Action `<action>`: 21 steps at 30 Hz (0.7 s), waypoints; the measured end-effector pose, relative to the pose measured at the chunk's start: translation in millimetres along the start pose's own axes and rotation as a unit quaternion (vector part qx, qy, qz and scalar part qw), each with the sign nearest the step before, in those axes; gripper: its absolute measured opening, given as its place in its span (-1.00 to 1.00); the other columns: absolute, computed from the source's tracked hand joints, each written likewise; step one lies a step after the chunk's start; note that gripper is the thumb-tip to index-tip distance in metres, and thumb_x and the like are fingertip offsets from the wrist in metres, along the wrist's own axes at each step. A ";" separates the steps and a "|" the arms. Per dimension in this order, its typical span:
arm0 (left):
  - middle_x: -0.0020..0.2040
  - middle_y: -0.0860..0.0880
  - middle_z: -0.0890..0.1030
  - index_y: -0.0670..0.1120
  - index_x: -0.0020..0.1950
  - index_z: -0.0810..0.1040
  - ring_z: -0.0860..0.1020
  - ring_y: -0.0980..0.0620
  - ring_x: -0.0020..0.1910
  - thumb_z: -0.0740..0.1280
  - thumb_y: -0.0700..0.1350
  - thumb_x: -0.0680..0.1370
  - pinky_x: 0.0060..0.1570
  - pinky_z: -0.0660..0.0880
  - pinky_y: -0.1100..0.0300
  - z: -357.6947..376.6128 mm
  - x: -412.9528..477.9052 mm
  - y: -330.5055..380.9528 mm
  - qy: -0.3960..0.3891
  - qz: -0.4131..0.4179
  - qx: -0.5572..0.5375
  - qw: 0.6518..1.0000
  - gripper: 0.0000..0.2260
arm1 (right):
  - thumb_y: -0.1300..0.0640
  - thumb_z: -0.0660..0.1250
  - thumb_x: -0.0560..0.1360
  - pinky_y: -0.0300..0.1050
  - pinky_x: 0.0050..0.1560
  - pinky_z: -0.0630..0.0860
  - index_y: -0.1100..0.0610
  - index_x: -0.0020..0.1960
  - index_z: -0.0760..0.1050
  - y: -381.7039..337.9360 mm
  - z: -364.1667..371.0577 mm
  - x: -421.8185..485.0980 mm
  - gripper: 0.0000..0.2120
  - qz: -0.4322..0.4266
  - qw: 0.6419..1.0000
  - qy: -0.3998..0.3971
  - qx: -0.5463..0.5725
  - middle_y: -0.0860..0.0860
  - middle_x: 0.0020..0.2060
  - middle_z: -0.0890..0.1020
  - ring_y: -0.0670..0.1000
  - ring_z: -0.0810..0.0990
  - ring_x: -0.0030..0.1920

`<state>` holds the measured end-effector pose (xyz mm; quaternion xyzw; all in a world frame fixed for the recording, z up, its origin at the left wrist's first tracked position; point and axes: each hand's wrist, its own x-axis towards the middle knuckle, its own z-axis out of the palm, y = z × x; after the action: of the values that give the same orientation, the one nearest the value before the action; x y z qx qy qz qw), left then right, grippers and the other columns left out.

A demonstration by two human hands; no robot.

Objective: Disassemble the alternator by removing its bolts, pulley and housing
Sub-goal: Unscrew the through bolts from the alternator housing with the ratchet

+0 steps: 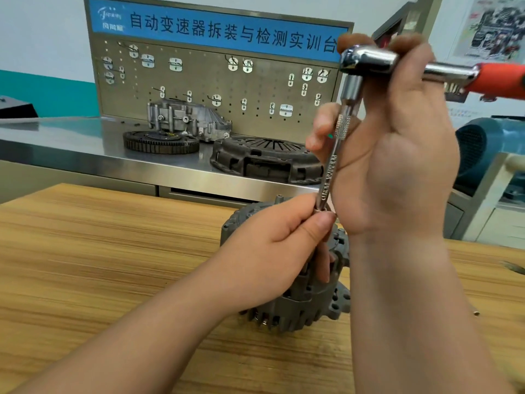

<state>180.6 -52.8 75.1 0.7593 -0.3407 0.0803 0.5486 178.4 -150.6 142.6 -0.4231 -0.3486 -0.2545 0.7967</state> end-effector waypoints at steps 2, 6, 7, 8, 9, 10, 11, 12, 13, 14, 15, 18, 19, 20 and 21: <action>-0.33 0.07 0.63 -0.18 -0.01 0.48 0.58 -0.19 -0.22 0.09 0.06 0.56 -0.11 0.50 -0.19 -0.3 0.5 1.5 -0.001 -0.003 0.019 1.000 -0.66 | 0.17 0.03 0.67 -0.16 -0.40 0.46 0.08 0.00 0.35 0.9 0.7 -0.1 -0.85 -0.100 0.982 0.008 -0.161 0.14 0.01 0.53 0.02 0.52 -0.43; -0.15 -0.01 0.68 -0.17 0.10 0.52 0.59 -0.19 -0.11 0.10 0.09 0.54 -0.08 0.52 -0.17 1.1 1.5 1.4 0.013 -0.009 0.022 1.000 -0.61 | 0.26 0.08 0.64 -0.13 -0.38 0.46 0.05 -0.03 0.29 5.2 0.9 -0.6 -0.86 -0.255 0.904 -0.005 -0.344 0.03 -0.17 0.47 0.05 0.49 -0.42; -0.19 0.01 0.68 -0.17 0.09 0.52 0.59 -0.16 -0.15 0.11 0.08 0.54 -0.11 0.52 -0.15 1.2 1.1 0.6 0.015 -0.006 0.017 1.000 -0.63 | 0.26 0.08 0.65 -0.15 -0.38 0.47 0.06 -0.03 0.30 5.0 2.5 -1.2 -0.86 -0.238 0.915 0.007 -0.326 0.06 -0.15 0.49 0.04 0.51 -0.43; -0.25 0.04 0.66 -0.16 0.07 0.52 0.57 -0.14 -0.20 0.11 0.07 0.54 -0.14 0.50 -0.14 1.2 0.5 0.3 0.016 -0.005 0.014 1.000 -0.64 | 0.24 0.07 0.65 -0.16 -0.39 0.47 0.07 -0.03 0.32 4.2 4.1 -1.8 -0.87 -0.204 0.935 0.016 -0.289 0.10 -0.11 0.51 0.02 0.53 -0.44; -0.30 0.06 0.63 -0.18 0.04 0.51 0.56 -0.12 -0.24 0.11 0.06 0.55 -0.14 0.49 -0.15 0.8 0.0 0.3 0.014 -0.004 0.009 1.000 -0.65 | 0.22 0.06 0.66 -0.16 -0.41 0.47 0.08 -0.02 0.34 3.1 5.6 -2.6 -0.86 -0.162 0.958 0.019 -0.235 0.11 -0.06 0.52 -0.01 0.54 -0.45; -0.33 0.06 0.61 -0.19 0.01 0.49 0.56 -0.11 -0.26 0.11 0.06 0.56 -0.12 0.49 -0.17 0.4 -0.2 0.2 0.011 -0.005 -0.001 1.000 -0.66 | 0.19 0.05 0.67 -0.16 -0.43 0.46 0.09 -0.01 0.36 2.3 6.1 -3.1 -0.85 -0.116 0.978 0.018 -0.174 0.10 -0.04 0.54 -0.02 0.54 -0.46; -0.35 0.05 0.60 -0.20 -0.03 0.48 0.57 -0.10 -0.26 0.11 0.05 0.57 -0.10 0.49 -0.20 0.1 -0.4 0.2 0.007 -0.005 -0.013 1.000 -0.67 | 0.16 0.03 0.67 -0.18 -0.43 0.44 0.09 -0.01 0.36 1.8 5.3 -2.7 -0.84 -0.074 0.991 0.014 -0.113 0.09 -0.02 0.55 -0.02 0.54 -0.46; -0.34 0.03 0.60 -0.20 -0.06 0.47 0.58 -0.13 -0.24 0.11 0.04 0.58 -0.09 0.48 -0.23 -0.1 -0.6 0.2 0.004 -0.004 -0.023 1.000 -0.68 | 0.13 0.01 0.67 -0.19 -0.42 0.44 0.09 -0.01 0.37 1.6 4.1 -1.8 -0.81 -0.037 0.998 0.006 -0.052 0.08 -0.01 0.56 -0.03 0.52 -0.46; -0.33 0.02 0.61 -0.19 -0.06 0.47 0.58 -0.17 -0.23 0.11 0.04 0.59 -0.08 0.48 -0.25 -0.4 -0.5 0.3 0.001 -0.003 -0.029 1.000 -0.68 | 0.10 -0.01 0.68 -0.20 -0.41 0.43 0.09 -0.01 0.37 1.2 2.5 -0.7 -0.79 -0.005 1.000 -0.006 0.007 0.06 -0.01 0.56 -0.04 0.51 -0.46; -0.31 0.02 0.61 -0.19 -0.05 0.48 0.58 -0.20 -0.21 0.10 0.04 0.59 -0.07 0.48 -0.26 -0.6 -0.5 0.4 -0.001 -0.004 -0.029 1.000 -0.68 | 0.07 -0.03 0.68 -0.21 -0.41 0.42 0.08 -0.01 0.37 0.8 1.0 0.4 -0.76 0.022 0.998 -0.020 0.061 0.03 -0.02 0.57 -0.05 0.49 -0.46; -0.30 0.02 0.62 -0.19 -0.02 0.49 0.58 -0.20 -0.19 0.10 0.05 0.58 -0.06 0.48 -0.25 -0.9 -0.4 0.3 -0.003 -0.005 -0.024 1.000 -0.67 | 0.05 -0.05 0.68 -0.22 -0.42 0.42 0.07 -0.02 0.37 0.3 -0.2 1.3 -0.74 0.044 0.993 -0.035 0.107 0.01 -0.05 0.58 -0.07 0.48 -0.47; -0.32 0.06 0.63 -0.18 -0.01 0.50 0.60 -0.19 -0.20 0.11 0.05 0.57 -0.06 0.49 -0.24 -1.9 0.0 -0.1 -0.015 -0.006 -0.007 1.000 -0.68 | 0.03 -0.08 0.69 -0.23 -0.43 0.41 0.06 -0.04 0.37 0.5 -2.0 2.2 -0.71 0.066 0.985 -0.042 0.152 -0.02 -0.12 0.60 -0.06 0.46 -0.49; -0.33 0.07 0.62 -0.18 -0.03 0.49 0.60 -0.19 -0.21 0.11 0.03 0.57 -0.07 0.49 -0.24 -2.2 0.4 0.0 -0.017 -0.007 -0.006 1.000 -0.69 | 0.04 -0.06 0.69 -0.22 -0.42 0.41 0.06 -0.03 0.37 0.9 -1.8 2.0 -0.73 0.054 0.991 -0.030 0.122 -0.01 -0.11 0.60 -0.05 0.46 -0.49; -0.34 0.07 0.62 -0.18 -0.04 0.48 0.60 -0.18 -0.23 0.12 0.03 0.57 -0.07 0.49 -0.23 -2.3 0.6 0.4 -0.016 -0.008 -0.005 1.000 -0.70 | 0.07 -0.04 0.69 -0.20 -0.41 0.41 0.07 -0.02 0.36 1.0 -1.1 1.3 -0.76 0.030 0.997 -0.015 0.069 0.00 -0.09 0.59 -0.04 0.48 -0.48; -0.35 0.06 0.62 -0.18 -0.05 0.48 0.60 -0.15 -0.23 0.12 0.03 0.56 -0.07 0.49 -0.22 -2.1 0.7 0.7 -0.014 -0.012 -0.003 1.000 -0.70 | 0.10 -0.02 0.69 -0.18 -0.41 0.42 0.08 0.00 0.36 1.4 -0.2 0.6 -0.79 -0.008 1.000 0.000 -0.004 0.02 -0.07 0.57 -0.04 0.49 -0.47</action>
<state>181.2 -51.3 76.9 0.7627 -0.3397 0.0626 0.5468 179.8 -150.1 142.3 -0.4233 -0.3513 -0.2618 0.7930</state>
